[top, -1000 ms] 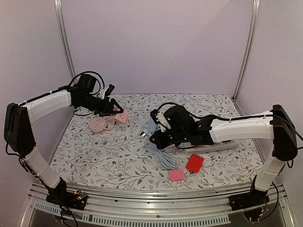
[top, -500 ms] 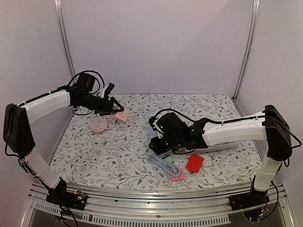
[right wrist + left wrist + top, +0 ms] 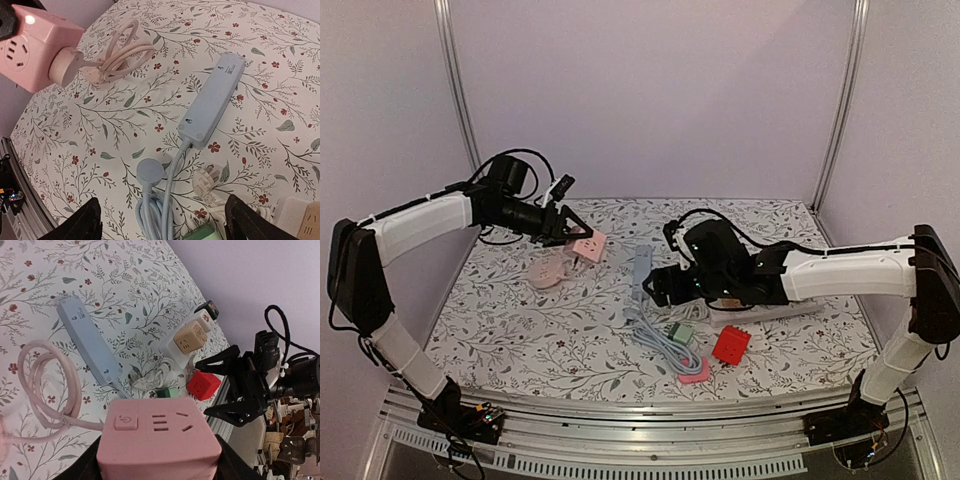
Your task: Pull the plug off the socket
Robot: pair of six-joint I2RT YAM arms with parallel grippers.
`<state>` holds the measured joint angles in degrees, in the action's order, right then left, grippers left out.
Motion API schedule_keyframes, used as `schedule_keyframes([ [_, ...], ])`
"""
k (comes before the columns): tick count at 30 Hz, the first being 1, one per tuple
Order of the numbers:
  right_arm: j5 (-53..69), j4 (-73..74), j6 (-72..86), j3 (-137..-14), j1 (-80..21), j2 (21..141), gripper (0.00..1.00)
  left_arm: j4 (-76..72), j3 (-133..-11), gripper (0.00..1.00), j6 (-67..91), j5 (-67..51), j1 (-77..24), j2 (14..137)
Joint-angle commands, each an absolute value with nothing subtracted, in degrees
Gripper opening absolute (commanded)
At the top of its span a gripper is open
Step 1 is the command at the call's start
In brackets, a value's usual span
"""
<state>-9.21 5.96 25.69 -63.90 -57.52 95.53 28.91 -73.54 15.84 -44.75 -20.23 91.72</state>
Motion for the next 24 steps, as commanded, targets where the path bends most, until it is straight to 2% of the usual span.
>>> schedule_keyframes([
  [1, -6.21, 0.57, 20.15, -61.21, -56.51, 91.48, 0.87, 26.04, -74.74, 0.18, 13.62, -56.10, -23.41, 91.14],
  [7, -2.52, -9.02, 12.68, -56.65, -56.76, 88.41, 0.90, 26.04, -75.39, 0.18, 13.57, -63.78, -25.74, 92.51],
  [16, 1.36, -26.81, 0.68, -49.70, -59.67, 89.39, 0.90, 26.10, -75.59, 0.19, 13.26, -68.48, -28.38, 93.31],
  [24, 2.51, -31.95, -2.97, -51.78, -60.28, 94.01, 0.85, 26.10, -75.52, 0.19, 13.05, -70.50, -30.06, 93.34],
])
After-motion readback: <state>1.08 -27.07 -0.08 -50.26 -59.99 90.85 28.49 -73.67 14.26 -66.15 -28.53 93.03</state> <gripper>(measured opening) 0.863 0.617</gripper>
